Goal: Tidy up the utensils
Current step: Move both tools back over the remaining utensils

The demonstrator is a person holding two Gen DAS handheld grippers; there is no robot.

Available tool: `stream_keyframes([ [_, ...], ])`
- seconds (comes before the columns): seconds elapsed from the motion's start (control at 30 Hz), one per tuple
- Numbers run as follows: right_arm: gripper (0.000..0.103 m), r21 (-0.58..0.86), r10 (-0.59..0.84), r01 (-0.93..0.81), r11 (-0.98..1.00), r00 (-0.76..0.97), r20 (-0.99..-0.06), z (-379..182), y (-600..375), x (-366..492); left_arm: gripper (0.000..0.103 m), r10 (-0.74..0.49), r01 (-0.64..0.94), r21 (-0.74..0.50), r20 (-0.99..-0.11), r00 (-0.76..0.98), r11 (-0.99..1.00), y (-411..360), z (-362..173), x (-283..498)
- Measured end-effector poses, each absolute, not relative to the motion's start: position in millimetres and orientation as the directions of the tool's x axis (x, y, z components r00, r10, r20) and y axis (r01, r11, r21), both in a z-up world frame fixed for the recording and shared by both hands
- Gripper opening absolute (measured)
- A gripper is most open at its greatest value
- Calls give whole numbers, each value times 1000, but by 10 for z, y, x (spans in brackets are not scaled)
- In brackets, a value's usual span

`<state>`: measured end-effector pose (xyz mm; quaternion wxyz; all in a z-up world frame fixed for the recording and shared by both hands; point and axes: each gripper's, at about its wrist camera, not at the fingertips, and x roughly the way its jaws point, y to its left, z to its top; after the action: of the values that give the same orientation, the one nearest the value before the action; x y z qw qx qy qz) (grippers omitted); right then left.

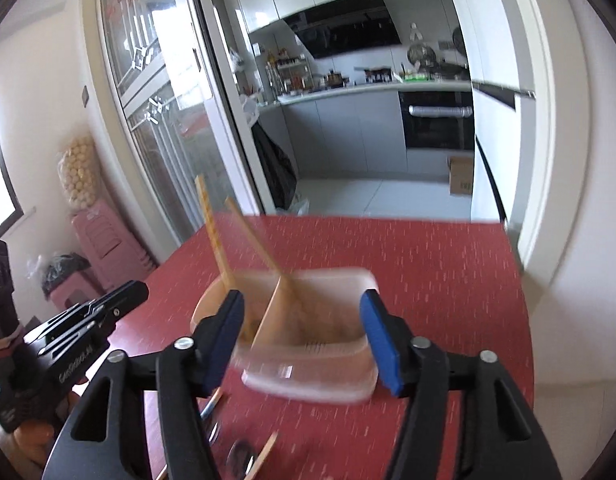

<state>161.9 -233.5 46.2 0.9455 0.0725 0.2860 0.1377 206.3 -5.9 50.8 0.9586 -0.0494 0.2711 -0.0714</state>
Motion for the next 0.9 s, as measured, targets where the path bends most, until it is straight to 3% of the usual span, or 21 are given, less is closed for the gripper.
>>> stream_keyframes([
  [0.37,80,299,267,-77,951,694,-669,-137,-2555,890,38,-194,126,-150,-649,736,981,213,10,1367],
  [0.4,80,305,261,-61,951,688,-677,-202,-2576,822,61,-199,130,-152,-662,722,980,237,-39,1313],
  [0.43,81,306,255,-48,951,683,-685,-262,-2586,771,103,-200,129,-154,-674,711,980,262,-71,1281],
  [0.57,82,303,224,8,953,654,-722,-519,-2572,566,103,-168,105,-133,-700,694,986,276,-383,1193],
  [0.63,88,319,229,27,947,641,-732,-617,-2582,493,103,-161,107,-120,-710,686,987,259,-534,1192],
  [0.7,103,337,236,39,941,637,-733,-671,-2585,438,103,-150,112,-100,-719,679,989,233,-672,1218],
  [0.9,103,302,225,30,953,596,-771,-687,-2501,413,103,-114,77,-85,-773,624,993,239,-1043,1412],
])
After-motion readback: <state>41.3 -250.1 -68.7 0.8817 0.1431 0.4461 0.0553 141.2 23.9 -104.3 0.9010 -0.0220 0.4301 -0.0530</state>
